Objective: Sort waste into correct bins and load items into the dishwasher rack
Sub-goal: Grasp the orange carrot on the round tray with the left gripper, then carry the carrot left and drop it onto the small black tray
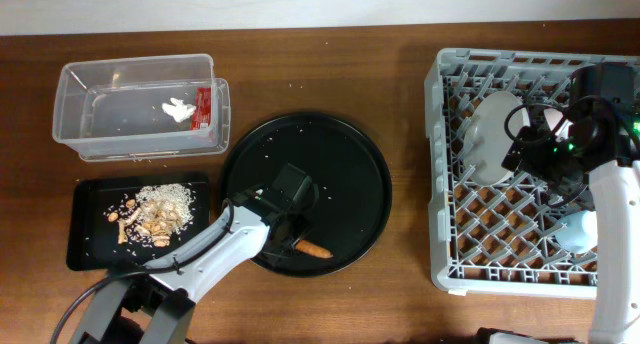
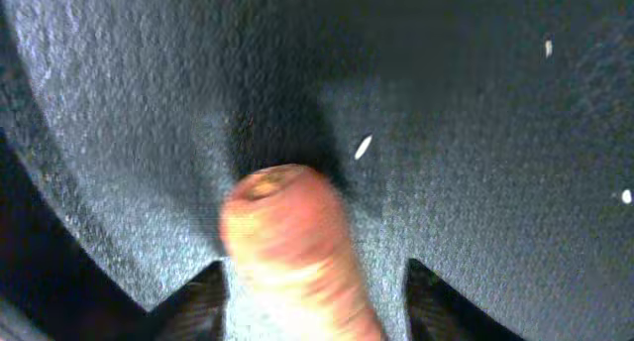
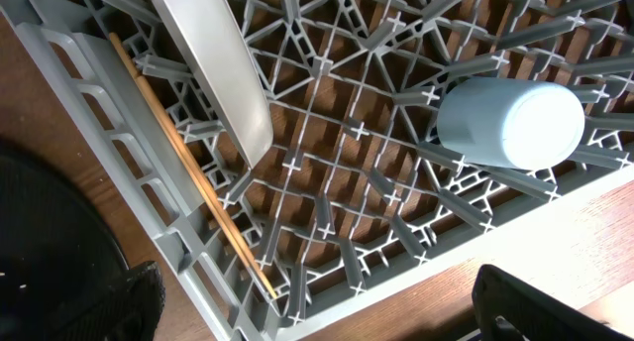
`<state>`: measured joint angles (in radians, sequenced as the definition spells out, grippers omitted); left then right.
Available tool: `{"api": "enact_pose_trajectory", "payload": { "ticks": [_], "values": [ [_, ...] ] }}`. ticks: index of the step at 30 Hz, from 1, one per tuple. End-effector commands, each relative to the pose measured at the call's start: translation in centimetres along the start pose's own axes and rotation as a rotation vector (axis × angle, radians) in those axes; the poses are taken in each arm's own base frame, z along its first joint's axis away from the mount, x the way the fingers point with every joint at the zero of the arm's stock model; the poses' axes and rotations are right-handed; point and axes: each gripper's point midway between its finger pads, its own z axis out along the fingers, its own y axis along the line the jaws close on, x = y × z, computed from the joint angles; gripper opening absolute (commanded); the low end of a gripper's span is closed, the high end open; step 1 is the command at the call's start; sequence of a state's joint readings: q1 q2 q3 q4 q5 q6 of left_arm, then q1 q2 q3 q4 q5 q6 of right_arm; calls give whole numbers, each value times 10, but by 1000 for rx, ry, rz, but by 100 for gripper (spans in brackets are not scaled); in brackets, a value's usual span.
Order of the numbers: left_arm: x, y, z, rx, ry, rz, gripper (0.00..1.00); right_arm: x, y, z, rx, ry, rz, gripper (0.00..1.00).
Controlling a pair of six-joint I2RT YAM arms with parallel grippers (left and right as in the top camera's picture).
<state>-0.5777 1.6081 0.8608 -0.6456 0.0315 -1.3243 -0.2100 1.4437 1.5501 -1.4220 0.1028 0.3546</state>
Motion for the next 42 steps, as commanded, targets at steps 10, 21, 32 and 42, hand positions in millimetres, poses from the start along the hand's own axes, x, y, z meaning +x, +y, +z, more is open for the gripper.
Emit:
{"api": "enact_pose_trajectory", "payload": {
  "ticks": [10,21,32,42],
  "values": [
    [5,7,26,-55,32,4,43,2,-1,3,0,14,-5,98],
    [-14,-30,-24,112,-82,200,34,2,-1,3,1,14,-5,98],
    [-119,-38,-148,299,-473,283,30,2,-1,3,1,14,-5,98],
    [-18,-32,-57,183,54,382,41,2,-1,3,1,14,-5,99]
  ]
}}
